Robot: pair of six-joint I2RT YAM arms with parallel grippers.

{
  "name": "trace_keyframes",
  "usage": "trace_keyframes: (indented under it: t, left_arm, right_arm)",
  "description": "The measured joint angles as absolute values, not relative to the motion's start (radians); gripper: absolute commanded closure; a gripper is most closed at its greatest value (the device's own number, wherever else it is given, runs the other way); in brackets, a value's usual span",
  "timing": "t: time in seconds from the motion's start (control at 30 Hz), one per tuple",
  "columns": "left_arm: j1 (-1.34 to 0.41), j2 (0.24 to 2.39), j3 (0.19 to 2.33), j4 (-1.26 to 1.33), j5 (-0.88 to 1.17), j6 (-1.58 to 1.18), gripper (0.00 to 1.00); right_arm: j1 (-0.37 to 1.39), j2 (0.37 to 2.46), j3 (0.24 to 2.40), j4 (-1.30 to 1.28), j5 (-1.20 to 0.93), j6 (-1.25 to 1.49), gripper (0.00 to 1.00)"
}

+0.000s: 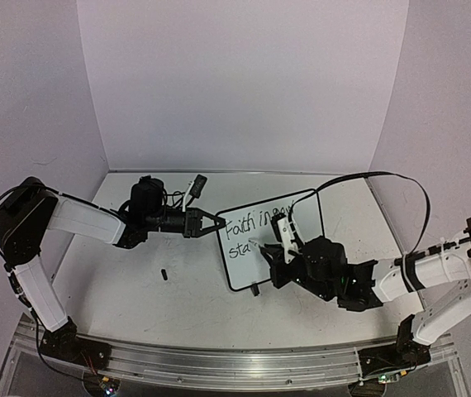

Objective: Write a sentence on the whiteboard

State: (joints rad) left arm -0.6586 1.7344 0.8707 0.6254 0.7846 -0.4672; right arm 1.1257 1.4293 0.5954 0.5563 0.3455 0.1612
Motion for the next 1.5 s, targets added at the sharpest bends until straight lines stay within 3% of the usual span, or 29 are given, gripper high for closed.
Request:
trace_keyframes:
  t: [1.5]
  left_arm:
    - [-0.659,1.734,0.871,0.625,0.784,-0.467,1.00]
  right_arm:
    - [1.111,1.473,0.586,0.521,0.337,0.212,1.00]
